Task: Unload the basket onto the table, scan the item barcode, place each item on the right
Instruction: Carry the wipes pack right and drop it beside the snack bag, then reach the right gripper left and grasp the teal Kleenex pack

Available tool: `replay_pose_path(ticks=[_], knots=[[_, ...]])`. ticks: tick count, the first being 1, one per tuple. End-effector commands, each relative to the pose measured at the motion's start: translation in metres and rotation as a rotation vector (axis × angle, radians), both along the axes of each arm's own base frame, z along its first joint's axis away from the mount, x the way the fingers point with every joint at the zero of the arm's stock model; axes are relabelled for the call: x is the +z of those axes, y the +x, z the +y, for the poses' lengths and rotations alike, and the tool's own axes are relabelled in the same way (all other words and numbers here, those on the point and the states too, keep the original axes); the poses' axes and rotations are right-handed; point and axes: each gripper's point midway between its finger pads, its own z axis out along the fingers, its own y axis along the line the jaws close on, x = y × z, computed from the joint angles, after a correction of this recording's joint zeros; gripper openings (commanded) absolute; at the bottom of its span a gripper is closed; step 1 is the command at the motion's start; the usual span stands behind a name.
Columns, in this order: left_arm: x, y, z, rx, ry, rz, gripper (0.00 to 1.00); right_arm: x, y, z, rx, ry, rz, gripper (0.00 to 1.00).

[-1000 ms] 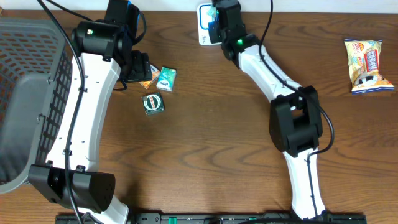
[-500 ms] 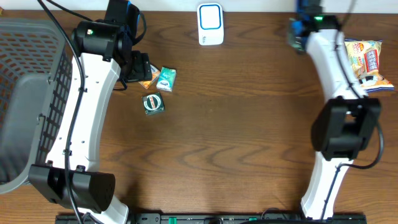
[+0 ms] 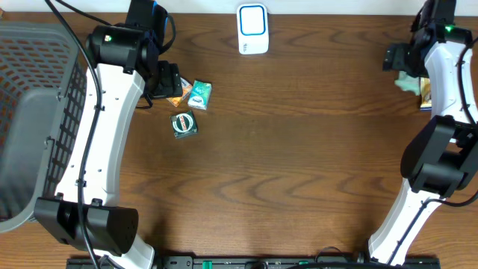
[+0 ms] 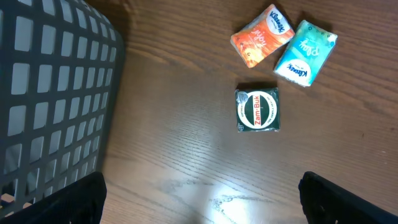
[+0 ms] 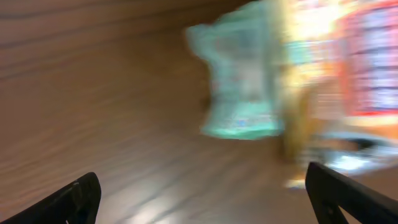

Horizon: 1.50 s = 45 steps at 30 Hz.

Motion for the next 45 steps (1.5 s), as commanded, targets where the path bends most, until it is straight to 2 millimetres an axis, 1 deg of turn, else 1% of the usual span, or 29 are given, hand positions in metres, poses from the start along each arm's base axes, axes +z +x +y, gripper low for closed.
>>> replay_pose_path(ticks=[1, 3, 6, 7, 8, 9, 15, 16, 18, 21, 22, 24, 25, 27, 29, 31, 32, 35, 37, 40, 44, 45], knots=[[-0.002, 0.0, 0.003, -0.004, 0.02, 0.01, 0.98, 0.012, 0.008, 0.091, 0.184, 0.429, -0.072, 0.99], [-0.002, 0.0, 0.003, -0.004, 0.02, 0.01, 0.98, 0.02, 0.007, 0.124, 0.257, 0.567, -0.088, 0.99], [-0.002, 0.0, 0.003, -0.004, 0.02, 0.01, 0.98, 0.027, 0.002, 0.167, 0.344, 0.682, -0.082, 0.99], [-0.002, 0.0, 0.003, -0.004, 0.02, 0.01, 0.98, 0.028, 0.0, 0.18, 0.369, 0.698, -0.074, 0.99], [-0.002, 0.0, 0.003, -0.004, 0.02, 0.01, 0.98, 0.027, -0.003, 0.197, 0.401, 0.701, -0.059, 0.99], [-0.002, 0.0, 0.003, -0.004, 0.02, 0.01, 0.98, 0.026, -0.005, 0.207, 0.42, 0.701, -0.051, 0.99], [-0.002, 0.0, 0.003, -0.004, 0.02, 0.01, 0.98, 0.026, -0.014, 0.303, 0.613, 0.698, -0.054, 0.95], [-0.002, 0.0, 0.003, -0.004, 0.021, 0.01, 0.98, 0.026, -0.013, 0.328, 0.616, 0.703, -0.063, 0.95], [-0.002, 0.0, 0.003, -0.004, 0.02, 0.01, 0.98, 0.023, -0.01, 0.354, 0.564, 0.708, -0.07, 0.93], [-0.002, 0.0, 0.003, -0.004, 0.02, 0.01, 0.97, 0.016, -0.004, 0.388, 0.445, 0.729, -0.088, 0.87], [-0.002, 0.0, 0.003, -0.004, 0.021, 0.01, 0.98, 0.011, -0.005, 0.41, 0.41, 0.753, -0.102, 0.84], [-0.002, 0.0, 0.003, -0.004, 0.021, 0.01, 0.98, 0.007, -0.009, 0.433, 0.402, 0.778, -0.108, 0.86], [-0.002, 0.0, 0.003, -0.004, 0.02, 0.01, 0.97, 0.003, -0.011, 0.443, 0.401, 0.78, -0.108, 0.89], [-0.002, 0.0, 0.003, -0.004, 0.02, 0.01, 0.98, -0.006, -0.015, 0.456, 0.384, 0.76, -0.107, 0.88], [-0.002, 0.0, 0.003, -0.004, 0.02, 0.01, 0.97, -0.019, -0.018, 0.464, 0.347, 0.721, -0.101, 0.85], [-0.002, 0.0, 0.003, -0.004, 0.021, 0.01, 0.98, -0.033, -0.023, 0.473, 0.314, 0.708, -0.078, 0.75], [-0.002, 0.0, 0.003, -0.004, 0.02, 0.01, 0.98, -0.039, -0.025, 0.478, 0.311, 0.714, -0.068, 0.72], [-0.002, 0.0, 0.003, -0.004, 0.02, 0.01, 0.98, -0.057, -0.032, 0.495, 0.335, 0.731, -0.044, 0.72], [-0.002, 0.0, 0.003, -0.004, 0.02, 0.01, 0.98, -0.07, -0.038, 0.5, 0.34, 0.722, -0.023, 0.72], [-0.002, 0.0, 0.003, -0.004, 0.02, 0.01, 0.98, -0.089, -0.044, 0.505, 0.343, 0.711, 0.009, 0.66], [-0.002, 0.0, 0.003, -0.004, 0.02, 0.01, 0.97, -0.105, -0.049, 0.506, 0.336, 0.701, 0.037, 0.62], [-0.002, 0.0, 0.003, -0.004, 0.02, 0.01, 0.98, -0.108, -0.05, 0.507, 0.338, 0.703, 0.047, 0.56]])
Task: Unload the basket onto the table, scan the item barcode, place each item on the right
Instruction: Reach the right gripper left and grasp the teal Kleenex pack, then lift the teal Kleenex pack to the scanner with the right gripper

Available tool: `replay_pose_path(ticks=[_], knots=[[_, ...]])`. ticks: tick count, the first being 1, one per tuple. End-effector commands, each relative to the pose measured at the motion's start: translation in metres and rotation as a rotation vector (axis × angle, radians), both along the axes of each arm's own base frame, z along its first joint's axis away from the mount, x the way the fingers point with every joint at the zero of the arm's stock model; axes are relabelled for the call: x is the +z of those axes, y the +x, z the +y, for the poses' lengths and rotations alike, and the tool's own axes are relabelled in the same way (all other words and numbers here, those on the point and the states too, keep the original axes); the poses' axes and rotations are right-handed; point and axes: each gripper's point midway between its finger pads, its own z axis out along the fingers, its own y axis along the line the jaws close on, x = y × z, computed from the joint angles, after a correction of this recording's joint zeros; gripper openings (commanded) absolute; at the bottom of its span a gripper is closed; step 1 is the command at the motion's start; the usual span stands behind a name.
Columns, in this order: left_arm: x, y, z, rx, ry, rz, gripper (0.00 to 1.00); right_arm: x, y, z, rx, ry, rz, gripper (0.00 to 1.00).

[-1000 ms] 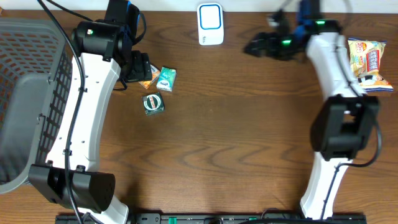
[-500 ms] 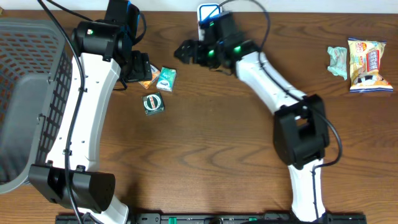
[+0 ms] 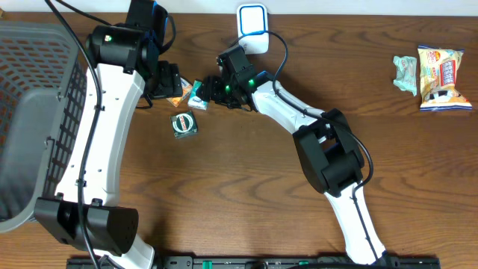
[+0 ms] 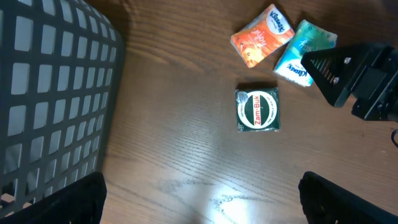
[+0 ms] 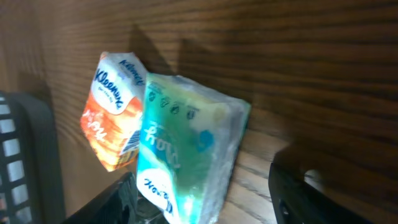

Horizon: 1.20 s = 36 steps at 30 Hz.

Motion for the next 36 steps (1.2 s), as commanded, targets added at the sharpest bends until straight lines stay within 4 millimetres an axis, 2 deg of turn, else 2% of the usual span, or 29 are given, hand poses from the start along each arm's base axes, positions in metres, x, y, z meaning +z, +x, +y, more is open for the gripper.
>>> replay_pose_path(ticks=[1, 4, 7, 17, 18, 22, 26, 28, 29, 32, 36], knots=[[-0.002, 0.001, 0.003, -0.004, 0.02, 0.009, 0.98, -0.021, -0.007, -0.002, -0.011, -0.027, 0.043, 0.51], [-0.002, 0.001, 0.003, -0.004, 0.02, 0.009, 0.98, -0.021, -0.007, -0.001, -0.01, -0.026, 0.042, 0.42], [-0.002, 0.001, 0.003, -0.004, 0.02, 0.009, 0.98, -0.019, -0.007, 0.002, 0.001, -0.01, 0.039, 0.46], [-0.002, 0.001, 0.003, -0.004, 0.02, 0.009, 0.98, -0.02, -0.008, 0.01, -0.011, -0.054, -0.013, 0.47], [-0.002, 0.001, 0.003, -0.004, 0.02, 0.009, 0.97, -0.021, -0.008, 0.01, -0.015, -0.06, -0.017, 0.45], [-0.002, 0.001, 0.003, -0.004, 0.02, 0.009, 0.98, -0.021, -0.008, 0.011, -0.013, -0.058, -0.017, 0.28], [-0.002, 0.001, 0.003, -0.004, 0.02, 0.009, 0.98, -0.021, -0.009, 0.01, -0.012, -0.061, -0.012, 0.25], [-0.002, 0.001, 0.003, -0.004, 0.02, 0.009, 0.98, -0.022, -0.011, 0.01, 0.015, -0.071, -0.02, 0.07], [-0.002, 0.001, 0.003, -0.004, 0.02, 0.009, 0.97, -0.023, -0.014, 0.011, 0.047, -0.075, -0.031, 0.01], [-0.002, 0.001, 0.003, -0.004, 0.02, 0.009, 0.98, -0.025, -0.023, 0.01, 0.135, -0.09, -0.04, 0.01], [-0.002, 0.001, 0.003, -0.004, 0.02, 0.009, 0.97, -0.037, -0.032, -0.012, 0.106, -0.142, 0.062, 0.01]])
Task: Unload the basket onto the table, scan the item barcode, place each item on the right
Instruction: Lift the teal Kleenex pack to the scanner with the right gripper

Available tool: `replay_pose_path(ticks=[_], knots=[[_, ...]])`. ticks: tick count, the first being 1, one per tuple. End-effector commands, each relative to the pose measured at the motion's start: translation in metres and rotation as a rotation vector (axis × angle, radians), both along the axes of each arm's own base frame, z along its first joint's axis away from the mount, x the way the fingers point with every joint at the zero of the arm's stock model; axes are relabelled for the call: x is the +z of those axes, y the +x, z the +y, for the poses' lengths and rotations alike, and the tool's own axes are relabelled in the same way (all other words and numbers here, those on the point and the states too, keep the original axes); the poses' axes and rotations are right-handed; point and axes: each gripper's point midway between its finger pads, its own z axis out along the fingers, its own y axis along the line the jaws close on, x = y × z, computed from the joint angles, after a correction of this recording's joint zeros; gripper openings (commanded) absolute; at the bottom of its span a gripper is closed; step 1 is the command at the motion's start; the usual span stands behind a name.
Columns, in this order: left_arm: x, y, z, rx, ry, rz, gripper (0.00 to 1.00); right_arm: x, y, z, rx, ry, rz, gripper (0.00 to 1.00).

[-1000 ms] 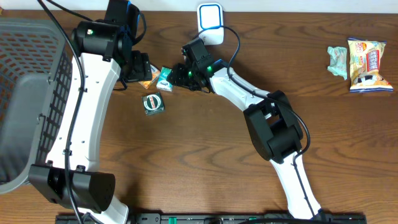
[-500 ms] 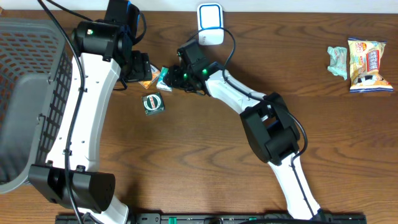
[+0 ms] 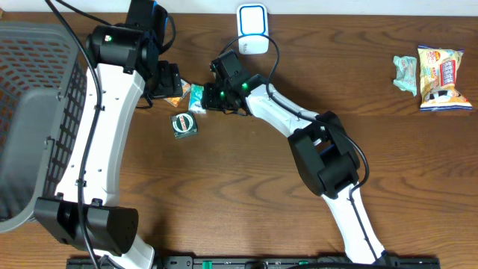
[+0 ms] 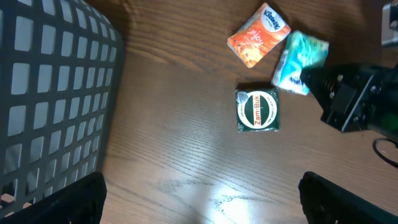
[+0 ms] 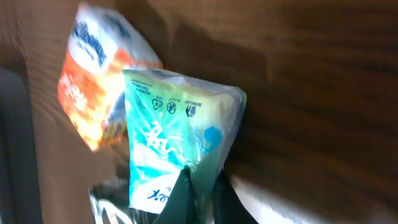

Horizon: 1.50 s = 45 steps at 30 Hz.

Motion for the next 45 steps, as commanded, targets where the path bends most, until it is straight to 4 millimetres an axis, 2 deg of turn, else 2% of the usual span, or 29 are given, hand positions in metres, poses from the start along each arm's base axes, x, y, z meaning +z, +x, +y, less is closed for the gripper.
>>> replay_pose_path(ticks=[1, 6, 11, 15, 21, 27, 32, 42, 45], knots=[[-0.002, 0.0, 0.003, -0.004, 0.02, 0.01, 0.98, -0.028, -0.014, -0.025, 0.012, -0.085, 0.085, 0.01], [-0.002, 0.0, 0.003, -0.004, 0.02, 0.01, 0.98, -0.032, -0.017, -0.049, -0.011, -0.099, 0.174, 0.01], [-0.002, 0.0, 0.003, -0.004, 0.02, 0.01, 0.97, -0.008, -0.02, -0.038, 0.152, 0.081, 0.163, 0.01], [-0.002, 0.0, 0.003, -0.004, 0.02, 0.01, 0.97, 0.012, -0.021, -0.038, 0.214, 0.202, 0.174, 0.01], [-0.002, 0.0, 0.003, -0.004, 0.02, 0.01, 0.98, 0.066, -0.027, -0.041, 0.361, 0.447, 0.148, 0.01], [-0.002, 0.0, 0.003, -0.004, 0.02, 0.01, 0.98, 0.115, -0.02, -0.067, 0.398, 0.642, 0.143, 0.01], [-0.002, 0.0, 0.003, -0.004, 0.02, 0.01, 0.97, 0.159, -0.027, -0.089, 0.536, 0.886, 0.071, 0.01], [-0.002, 0.0, 0.003, -0.004, 0.02, 0.01, 0.98, 0.161, 0.001, -0.144, 0.389, 0.888, 0.082, 0.01], [-0.002, 0.0, 0.003, -0.004, 0.02, 0.01, 0.98, 0.17, 0.001, -0.161, 0.393, 0.882, -0.01, 0.01]])
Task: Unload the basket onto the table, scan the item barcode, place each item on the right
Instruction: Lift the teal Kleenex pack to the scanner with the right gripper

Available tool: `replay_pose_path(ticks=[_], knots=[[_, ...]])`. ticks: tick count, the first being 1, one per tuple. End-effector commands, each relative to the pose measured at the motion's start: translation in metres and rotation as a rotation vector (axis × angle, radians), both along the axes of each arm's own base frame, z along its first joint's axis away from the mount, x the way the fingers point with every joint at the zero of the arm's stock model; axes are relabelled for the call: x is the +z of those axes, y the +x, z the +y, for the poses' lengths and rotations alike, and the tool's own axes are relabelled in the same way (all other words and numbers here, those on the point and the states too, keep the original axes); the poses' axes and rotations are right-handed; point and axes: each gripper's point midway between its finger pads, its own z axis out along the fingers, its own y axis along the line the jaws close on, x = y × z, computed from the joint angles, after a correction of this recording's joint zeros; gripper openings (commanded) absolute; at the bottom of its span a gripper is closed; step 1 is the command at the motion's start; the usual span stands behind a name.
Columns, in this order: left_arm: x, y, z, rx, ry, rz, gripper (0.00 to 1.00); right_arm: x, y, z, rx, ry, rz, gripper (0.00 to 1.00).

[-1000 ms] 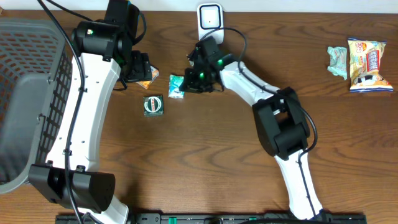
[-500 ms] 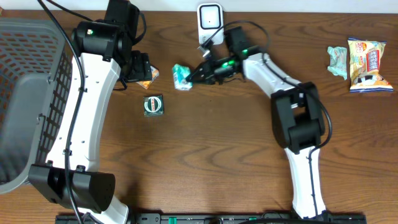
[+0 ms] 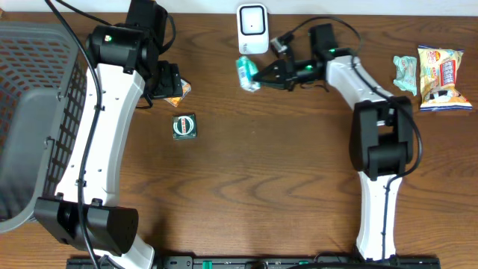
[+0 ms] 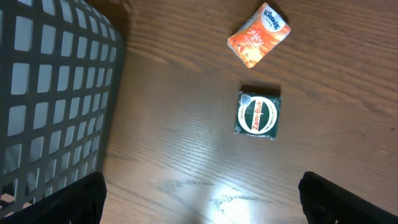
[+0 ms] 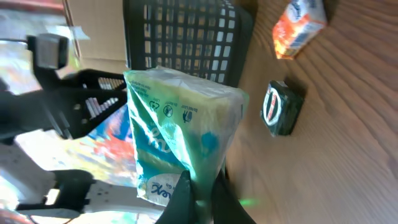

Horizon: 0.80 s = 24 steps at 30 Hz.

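My right gripper (image 3: 255, 75) is shut on a teal tissue pack (image 3: 244, 73) and holds it in the air just below the white and blue scanner (image 3: 252, 28) at the back edge. In the right wrist view the teal tissue pack (image 5: 180, 130) is pinched at its lower edge between my right gripper's (image 5: 200, 186) fingers. My left gripper (image 4: 199, 202) stands open over bare wood, near an orange tissue pack (image 4: 259, 35) and a dark green Zam-Buk pack (image 4: 258, 114).
A dark mesh basket (image 3: 30, 112) fills the left side. The orange pack (image 3: 178, 93) and Zam-Buk pack (image 3: 183, 125) lie beside my left arm. A snack bag (image 3: 441, 66) and a pale green packet (image 3: 405, 73) lie at the far right.
My right gripper, then shut on the teal pack at the table beside the orange pack, now holds it lifted and further right, under the scanner. The left arm has not moved.
First my right gripper hovered open by the snacks at the far right. Then it was open at the teal pack next to the orange one. Then it was shut on that pack. Now the pack is off the table near the scanner.
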Motion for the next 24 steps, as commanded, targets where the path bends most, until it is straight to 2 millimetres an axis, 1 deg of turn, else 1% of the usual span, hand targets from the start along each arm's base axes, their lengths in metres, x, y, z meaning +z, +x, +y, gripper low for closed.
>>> replay_pose_path(ticks=[1, 5, 9, 16, 22, 24], knots=[[-0.002, 0.001, 0.003, -0.004, 0.02, 0.009, 0.98, 0.045, -0.004, -0.024, -0.025, 0.073, -0.216, 0.01], [-0.002, 0.001, 0.003, -0.004, 0.02, 0.009, 0.97, 0.066, -0.009, -0.04, -0.053, 0.087, -0.387, 0.01], [-0.002, 0.001, 0.003, -0.004, 0.02, 0.009, 0.98, 0.078, -0.012, -0.044, -0.058, 0.093, -0.468, 0.01], [-0.002, 0.001, 0.003, -0.004, 0.02, 0.009, 0.98, 0.081, -0.006, -0.039, -0.043, 0.108, -0.591, 0.01], [-0.002, 0.001, 0.003, -0.004, 0.02, 0.009, 0.98, 0.083, -0.005, -0.032, -0.03, 0.114, -0.616, 0.01], [-0.002, 0.001, 0.003, -0.004, 0.02, 0.009, 0.97, 0.078, -0.003, -0.029, -0.03, 0.082, -0.611, 0.02]])
